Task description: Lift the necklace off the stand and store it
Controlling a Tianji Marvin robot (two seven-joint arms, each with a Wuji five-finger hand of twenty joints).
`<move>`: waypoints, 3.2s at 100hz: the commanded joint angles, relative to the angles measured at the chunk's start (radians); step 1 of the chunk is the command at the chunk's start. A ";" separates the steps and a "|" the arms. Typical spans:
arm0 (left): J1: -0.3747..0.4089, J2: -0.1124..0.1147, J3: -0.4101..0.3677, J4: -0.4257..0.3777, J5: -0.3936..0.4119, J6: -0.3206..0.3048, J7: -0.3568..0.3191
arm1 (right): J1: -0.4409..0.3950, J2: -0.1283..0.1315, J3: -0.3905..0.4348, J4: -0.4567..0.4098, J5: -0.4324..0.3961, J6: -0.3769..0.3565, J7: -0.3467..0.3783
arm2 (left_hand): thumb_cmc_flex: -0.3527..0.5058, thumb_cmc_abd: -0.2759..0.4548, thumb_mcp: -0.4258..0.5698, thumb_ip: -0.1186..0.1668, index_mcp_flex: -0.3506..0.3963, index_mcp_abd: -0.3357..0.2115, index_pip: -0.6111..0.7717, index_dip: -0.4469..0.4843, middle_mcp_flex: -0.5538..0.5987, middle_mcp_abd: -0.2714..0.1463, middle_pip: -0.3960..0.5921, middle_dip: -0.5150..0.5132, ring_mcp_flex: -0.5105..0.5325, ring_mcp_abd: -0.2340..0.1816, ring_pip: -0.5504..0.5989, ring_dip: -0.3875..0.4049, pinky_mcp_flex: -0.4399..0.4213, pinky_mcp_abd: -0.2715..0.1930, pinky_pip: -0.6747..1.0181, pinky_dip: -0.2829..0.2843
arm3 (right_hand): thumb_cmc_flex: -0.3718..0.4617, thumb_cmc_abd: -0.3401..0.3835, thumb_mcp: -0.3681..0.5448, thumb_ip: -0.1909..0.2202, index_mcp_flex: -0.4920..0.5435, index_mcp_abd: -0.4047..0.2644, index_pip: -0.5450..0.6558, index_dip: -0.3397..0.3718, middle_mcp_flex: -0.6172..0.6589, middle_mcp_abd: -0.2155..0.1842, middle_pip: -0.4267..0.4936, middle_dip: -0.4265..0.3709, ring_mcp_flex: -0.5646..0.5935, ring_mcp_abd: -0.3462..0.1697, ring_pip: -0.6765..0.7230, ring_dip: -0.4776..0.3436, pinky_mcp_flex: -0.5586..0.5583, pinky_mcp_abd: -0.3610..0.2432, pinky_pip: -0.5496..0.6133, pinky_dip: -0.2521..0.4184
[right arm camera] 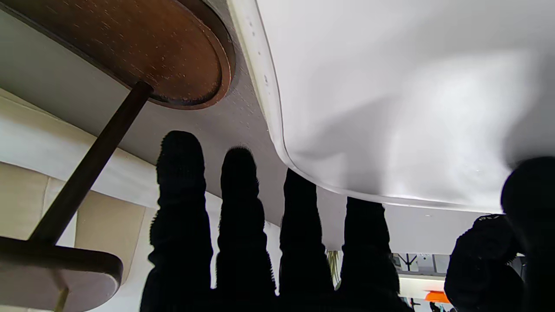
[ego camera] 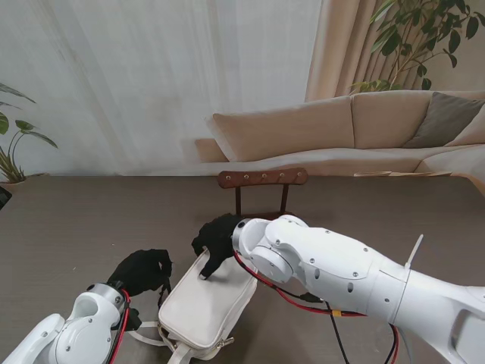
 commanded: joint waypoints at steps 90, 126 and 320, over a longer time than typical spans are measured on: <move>-0.063 -0.004 0.005 -0.004 0.053 0.036 0.001 | 0.057 0.000 -0.084 0.116 -0.027 0.277 0.080 | 0.021 0.019 0.047 -0.009 0.051 -0.019 0.060 0.030 0.020 0.027 0.005 -0.002 0.027 0.018 -0.009 0.003 0.004 -0.002 0.056 -0.002 | 0.397 -0.111 -0.018 0.051 0.605 0.091 0.299 0.212 0.795 0.016 0.220 0.412 0.621 -0.148 0.835 0.369 0.194 -0.051 0.582 0.152; 0.048 0.001 -0.046 -0.049 0.104 0.032 -0.016 | -0.042 0.038 0.023 0.047 -0.145 0.306 0.045 | 0.021 0.021 0.045 -0.009 0.049 -0.023 0.060 0.029 0.017 0.025 0.004 -0.003 0.023 0.014 -0.009 0.003 -0.001 -0.007 0.054 -0.003 | 0.293 -0.070 -0.022 0.050 0.490 0.065 0.178 0.115 0.689 0.019 0.145 0.387 0.619 -0.122 0.684 0.299 0.145 -0.024 0.539 0.137; 0.094 0.020 -0.142 -0.115 0.115 -0.014 -0.151 | -0.206 0.036 0.065 0.076 -0.308 -0.037 -0.361 | 0.025 0.038 0.019 -0.005 0.037 -0.033 0.062 0.029 0.004 0.019 0.001 0.002 0.004 0.003 -0.008 0.012 -0.017 -0.019 0.048 -0.003 | 0.474 0.109 -0.184 0.067 -0.034 0.142 0.091 -0.046 0.135 -0.040 -0.001 -0.009 0.102 -0.065 -0.008 -0.039 -0.294 -0.077 0.108 -0.105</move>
